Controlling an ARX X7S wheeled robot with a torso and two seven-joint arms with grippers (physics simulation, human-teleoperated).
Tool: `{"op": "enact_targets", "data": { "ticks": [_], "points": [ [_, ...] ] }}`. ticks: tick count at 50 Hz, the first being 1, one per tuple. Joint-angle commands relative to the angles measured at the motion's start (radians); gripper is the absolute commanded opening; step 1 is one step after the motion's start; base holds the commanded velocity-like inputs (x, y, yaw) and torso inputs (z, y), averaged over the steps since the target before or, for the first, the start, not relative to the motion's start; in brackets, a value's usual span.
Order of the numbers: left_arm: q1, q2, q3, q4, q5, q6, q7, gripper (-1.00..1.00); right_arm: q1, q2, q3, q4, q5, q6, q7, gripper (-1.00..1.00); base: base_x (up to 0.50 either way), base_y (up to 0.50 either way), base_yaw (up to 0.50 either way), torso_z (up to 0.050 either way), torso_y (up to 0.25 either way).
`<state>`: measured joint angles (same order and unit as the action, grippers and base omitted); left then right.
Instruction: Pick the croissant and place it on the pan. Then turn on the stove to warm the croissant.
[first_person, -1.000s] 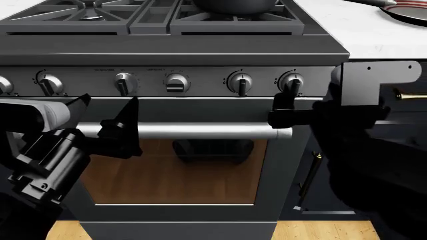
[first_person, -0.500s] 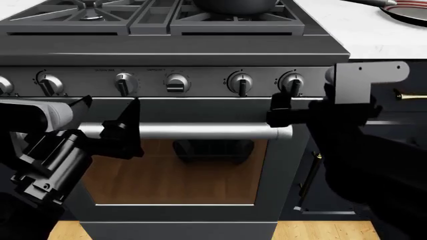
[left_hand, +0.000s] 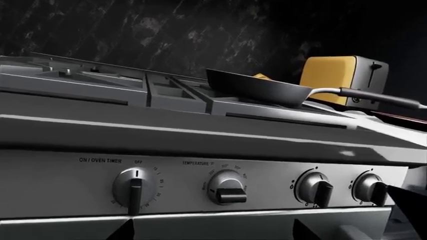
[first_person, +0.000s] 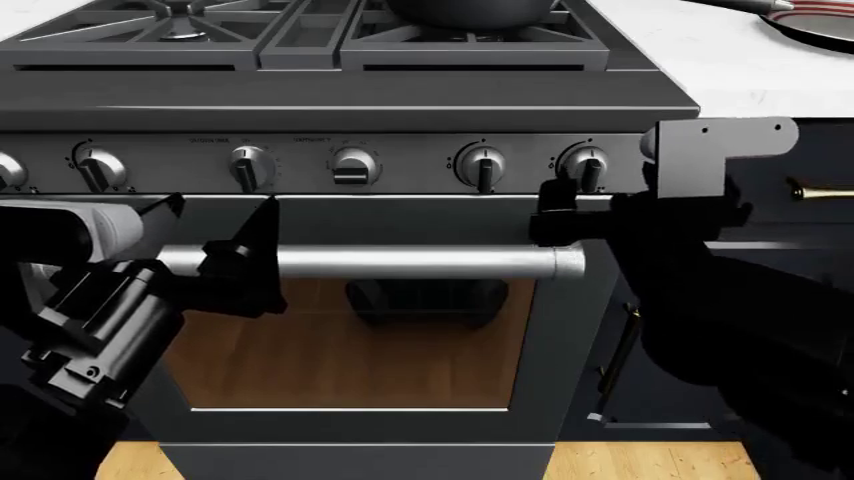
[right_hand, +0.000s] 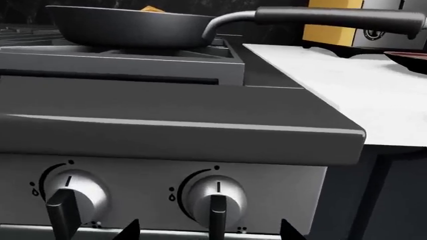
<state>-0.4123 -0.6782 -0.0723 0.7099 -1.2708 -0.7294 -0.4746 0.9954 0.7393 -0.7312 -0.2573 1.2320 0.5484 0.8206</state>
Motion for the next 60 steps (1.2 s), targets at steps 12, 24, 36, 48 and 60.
{"op": "enact_targets", "data": {
  "ticks": [12, 24, 36, 48, 60],
  "points": [
    [-0.004, -0.007, -0.002, 0.007, -0.01, 0.004, -0.008, 1.0, 0.003, -0.05, -0.013, 0.108, -0.049, -0.037, -0.066, 1.0, 0.0, 0.0, 0.0, 0.0, 0.0],
    [-0.01, 0.0, 0.004, -0.015, -0.029, 0.004, -0.01, 1.0, 0.001, -0.066, -0.014, 0.163, -0.07, -0.054, -0.079, 1.0, 0.0, 0.0, 0.0, 0.0, 0.0],
    [-0.011, 0.001, 0.008, -0.02, -0.025, 0.007, -0.008, 1.0, 0.0, -0.079, -0.021, 0.192, -0.079, -0.056, -0.093, 1.0, 0.0, 0.0, 0.0, 0.0, 0.0],
    [-0.007, -0.001, 0.008, -0.024, -0.022, 0.011, -0.004, 1.0, 0.0, -0.096, -0.028, 0.217, -0.079, -0.058, -0.115, 1.0, 0.0, 0.0, 0.0, 0.0, 0.0],
    [-0.009, 0.003, 0.017, -0.028, -0.02, 0.013, -0.005, 1.0, 0.0, -0.104, -0.026, 0.258, -0.089, -0.071, -0.138, 1.0, 0.0, 0.0, 0.0, 0.0, 0.0]
  ]
}}
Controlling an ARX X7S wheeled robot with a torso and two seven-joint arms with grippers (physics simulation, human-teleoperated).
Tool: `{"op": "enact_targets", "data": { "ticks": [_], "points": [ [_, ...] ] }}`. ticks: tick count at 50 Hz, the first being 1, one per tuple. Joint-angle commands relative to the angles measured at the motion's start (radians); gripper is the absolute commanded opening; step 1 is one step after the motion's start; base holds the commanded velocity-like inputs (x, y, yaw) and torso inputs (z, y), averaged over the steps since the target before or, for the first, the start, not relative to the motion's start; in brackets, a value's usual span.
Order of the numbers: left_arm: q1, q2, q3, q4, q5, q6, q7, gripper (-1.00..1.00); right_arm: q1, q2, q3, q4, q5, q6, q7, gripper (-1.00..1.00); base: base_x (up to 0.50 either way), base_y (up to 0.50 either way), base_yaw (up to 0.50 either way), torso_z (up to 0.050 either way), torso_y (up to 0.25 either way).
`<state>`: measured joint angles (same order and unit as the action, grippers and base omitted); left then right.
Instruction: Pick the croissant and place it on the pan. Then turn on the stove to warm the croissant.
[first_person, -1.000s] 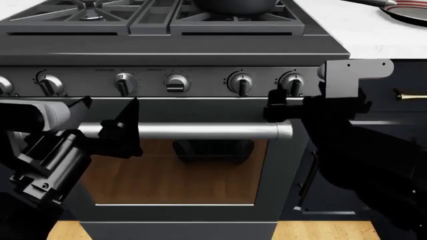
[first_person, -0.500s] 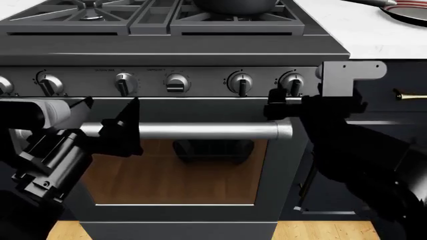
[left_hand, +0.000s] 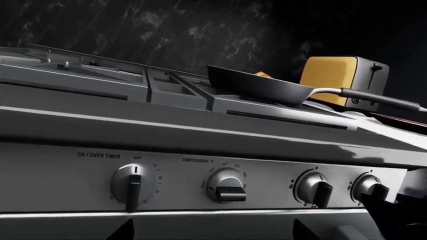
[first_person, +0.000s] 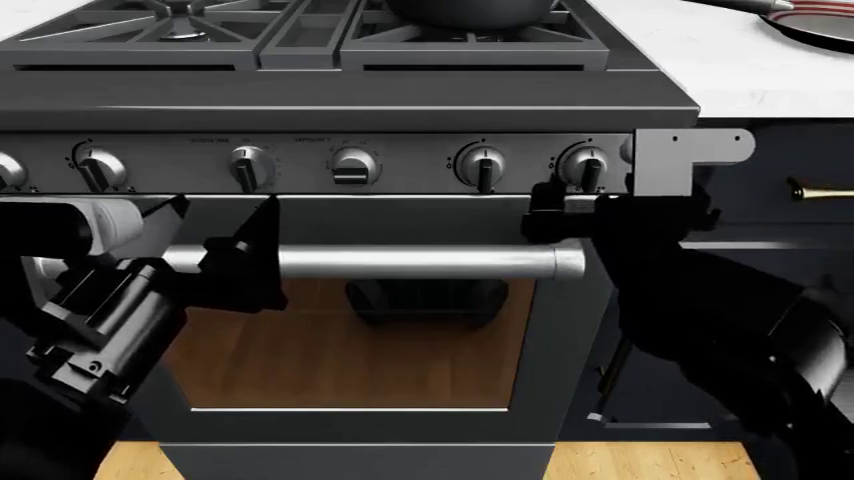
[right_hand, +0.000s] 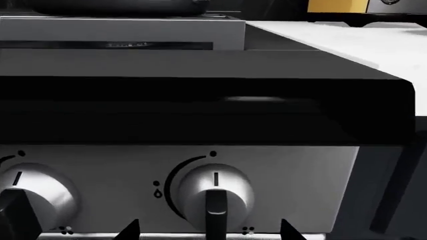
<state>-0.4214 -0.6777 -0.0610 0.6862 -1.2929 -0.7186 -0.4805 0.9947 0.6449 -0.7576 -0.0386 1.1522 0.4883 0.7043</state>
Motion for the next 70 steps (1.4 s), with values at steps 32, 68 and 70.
{"op": "enact_targets", "data": {
  "ticks": [32, 68, 70],
  "points": [
    [0.004, -0.003, 0.009, -0.003, 0.002, 0.008, -0.002, 1.0, 0.006, -0.032, -0.011, 0.076, -0.025, -0.014, -0.045, 1.0, 0.0, 0.0, 0.0, 0.0, 0.0],
    [0.015, -0.006, 0.008, -0.005, 0.004, 0.021, -0.002, 1.0, -0.013, -0.019, -0.002, 0.042, -0.017, -0.018, -0.024, -1.0, 0.0, 0.0, 0.0, 0.0, 0.0],
    [0.014, -0.006, 0.009, -0.005, 0.004, 0.021, -0.003, 1.0, -0.014, -0.018, -0.001, 0.042, -0.017, -0.019, -0.023, -1.0, 0.0, 0.0, 0.0, 0.0, 0.0]
  ]
}}
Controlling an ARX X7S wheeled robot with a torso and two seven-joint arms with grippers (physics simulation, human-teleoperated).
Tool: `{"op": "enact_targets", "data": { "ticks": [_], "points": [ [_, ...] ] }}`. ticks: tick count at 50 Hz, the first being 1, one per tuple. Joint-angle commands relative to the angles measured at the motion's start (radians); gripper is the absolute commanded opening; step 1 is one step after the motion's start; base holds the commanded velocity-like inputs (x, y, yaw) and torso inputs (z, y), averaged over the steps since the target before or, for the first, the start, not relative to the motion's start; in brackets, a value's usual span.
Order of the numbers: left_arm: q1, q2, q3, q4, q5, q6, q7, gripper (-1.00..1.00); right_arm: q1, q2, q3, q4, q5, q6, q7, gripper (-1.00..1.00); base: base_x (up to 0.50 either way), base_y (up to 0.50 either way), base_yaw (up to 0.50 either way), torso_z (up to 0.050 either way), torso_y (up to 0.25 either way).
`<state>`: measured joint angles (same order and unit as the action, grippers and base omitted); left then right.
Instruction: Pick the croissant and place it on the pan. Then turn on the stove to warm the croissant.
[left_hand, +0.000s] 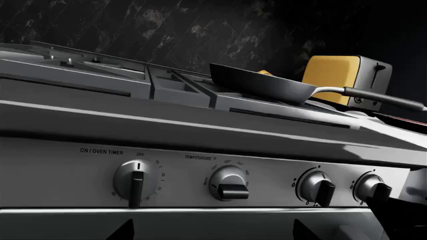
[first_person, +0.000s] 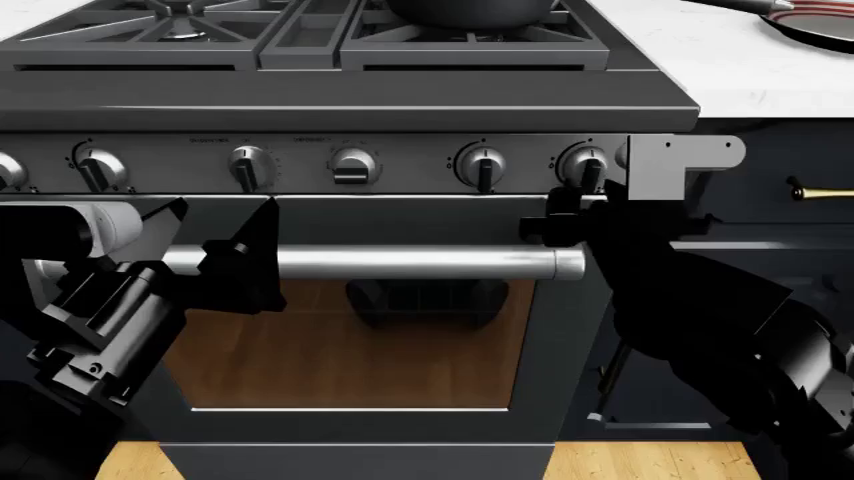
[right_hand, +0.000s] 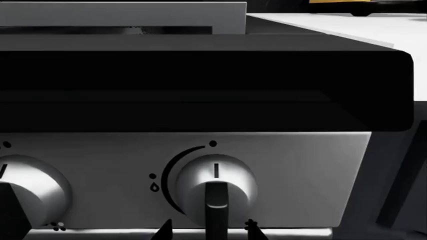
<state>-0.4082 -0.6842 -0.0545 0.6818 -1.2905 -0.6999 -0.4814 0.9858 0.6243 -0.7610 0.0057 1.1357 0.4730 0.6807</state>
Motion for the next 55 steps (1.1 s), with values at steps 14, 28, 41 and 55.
{"op": "enact_targets", "data": {
  "ticks": [14, 28, 41, 55],
  "points": [
    [0.005, -0.004, -0.001, -0.002, 0.001, 0.008, 0.001, 1.0, -0.005, -0.001, 0.003, -0.002, -0.002, -0.007, -0.001, -1.0, 0.0, 0.0, 0.0, 0.0, 0.0],
    [0.007, -0.006, 0.001, 0.0, 0.002, 0.01, -0.002, 1.0, -0.002, 0.008, -0.007, -0.018, -0.008, 0.004, -0.011, -1.0, 0.0, 0.0, 0.0, 0.0, 0.0],
    [0.006, -0.005, 0.008, -0.002, 0.005, 0.011, -0.002, 1.0, 0.029, 0.039, -0.041, -0.074, -0.025, 0.058, -0.023, -1.0, 0.0, 0.0, 0.0, 0.0, 0.0],
    [0.005, -0.005, 0.009, -0.009, 0.002, 0.015, 0.0, 1.0, 0.072, 0.039, -0.077, -0.072, -0.053, 0.1, -0.058, -1.0, 0.0, 0.0, 0.0, 0.0, 0.002]
  ]
}}
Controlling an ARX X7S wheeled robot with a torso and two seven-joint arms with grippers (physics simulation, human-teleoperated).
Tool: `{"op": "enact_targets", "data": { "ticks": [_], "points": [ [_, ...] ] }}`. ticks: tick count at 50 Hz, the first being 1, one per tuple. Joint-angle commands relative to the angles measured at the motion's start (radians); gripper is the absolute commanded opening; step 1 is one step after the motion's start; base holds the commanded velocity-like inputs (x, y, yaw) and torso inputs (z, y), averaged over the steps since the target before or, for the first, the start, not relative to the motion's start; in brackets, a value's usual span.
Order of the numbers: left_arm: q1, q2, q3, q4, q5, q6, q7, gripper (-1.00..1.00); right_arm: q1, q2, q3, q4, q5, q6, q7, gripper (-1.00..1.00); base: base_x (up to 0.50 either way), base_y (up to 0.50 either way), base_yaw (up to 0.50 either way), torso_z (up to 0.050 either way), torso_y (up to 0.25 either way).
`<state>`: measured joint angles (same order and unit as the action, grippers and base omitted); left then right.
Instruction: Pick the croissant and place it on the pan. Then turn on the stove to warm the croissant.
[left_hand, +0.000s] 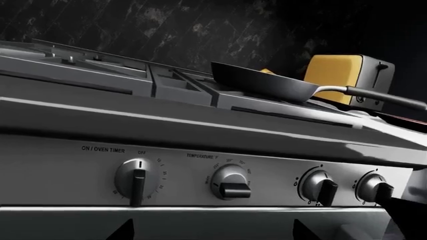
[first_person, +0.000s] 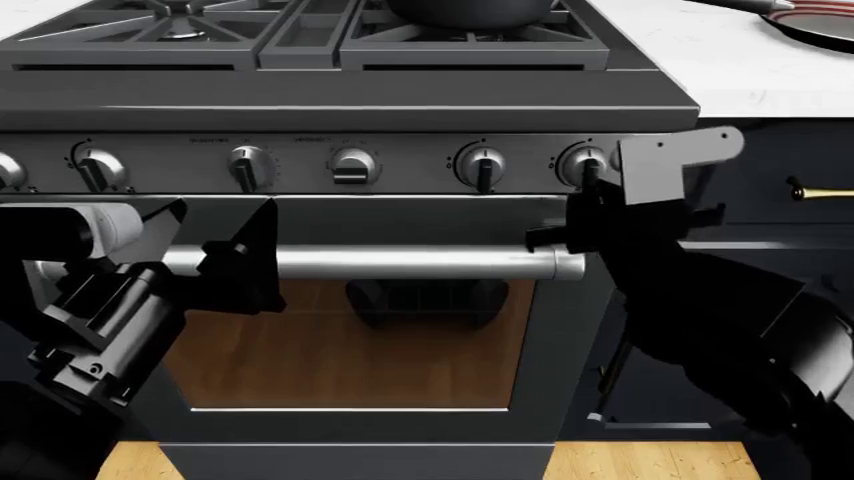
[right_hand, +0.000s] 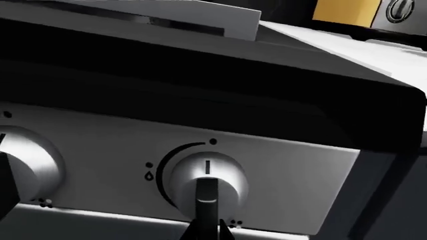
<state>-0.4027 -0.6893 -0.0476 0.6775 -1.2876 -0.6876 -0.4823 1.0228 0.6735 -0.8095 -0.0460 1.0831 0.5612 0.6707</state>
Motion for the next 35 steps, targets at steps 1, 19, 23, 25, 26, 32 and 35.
{"op": "enact_targets", "data": {
  "ticks": [1, 19, 23, 25, 26, 32, 35],
  "points": [
    [0.0, 0.001, 0.002, -0.005, -0.001, 0.003, 0.002, 1.0, 0.037, -0.013, -0.03, -0.015, -0.001, 0.013, -0.053, -1.0, 0.0, 0.0, 0.0, 0.0, 0.0],
    [0.005, 0.004, 0.006, -0.016, 0.005, 0.009, 0.003, 1.0, 0.093, -0.03, -0.084, 0.052, -0.03, 0.064, -0.158, -1.0, 0.0, 0.0, 0.0, 0.0, 0.0],
    [0.005, 0.003, 0.006, -0.015, 0.005, 0.009, 0.002, 1.0, 0.094, -0.03, -0.09, 0.049, -0.031, 0.068, -0.164, -1.0, 0.0, 0.0, 0.0, 0.0, 0.0],
    [0.005, 0.002, 0.006, -0.014, 0.006, 0.01, 0.001, 1.0, 0.093, -0.028, -0.093, 0.044, -0.032, 0.071, -0.165, -1.0, 0.0, 0.0, 0.0, 0.0, 0.0],
    [0.006, 0.002, 0.006, -0.013, 0.005, 0.01, 0.001, 1.0, 0.093, -0.027, -0.094, 0.042, -0.033, 0.073, -0.165, -1.0, 0.0, 0.0, 0.0, 0.0, 0.0],
    [0.003, 0.002, 0.01, -0.013, 0.006, 0.009, 0.0, 1.0, 0.102, -0.018, -0.11, 0.023, -0.048, 0.088, -0.163, -1.0, 0.0, 0.0, 0.0, 0.0, 0.0],
    [0.001, 0.003, 0.013, -0.015, 0.008, 0.01, 0.0, 1.0, 0.107, -0.016, -0.117, 0.019, -0.058, 0.093, -0.164, -1.0, 0.0, 0.0, 0.0, 0.0, 0.0]
  ]
}}
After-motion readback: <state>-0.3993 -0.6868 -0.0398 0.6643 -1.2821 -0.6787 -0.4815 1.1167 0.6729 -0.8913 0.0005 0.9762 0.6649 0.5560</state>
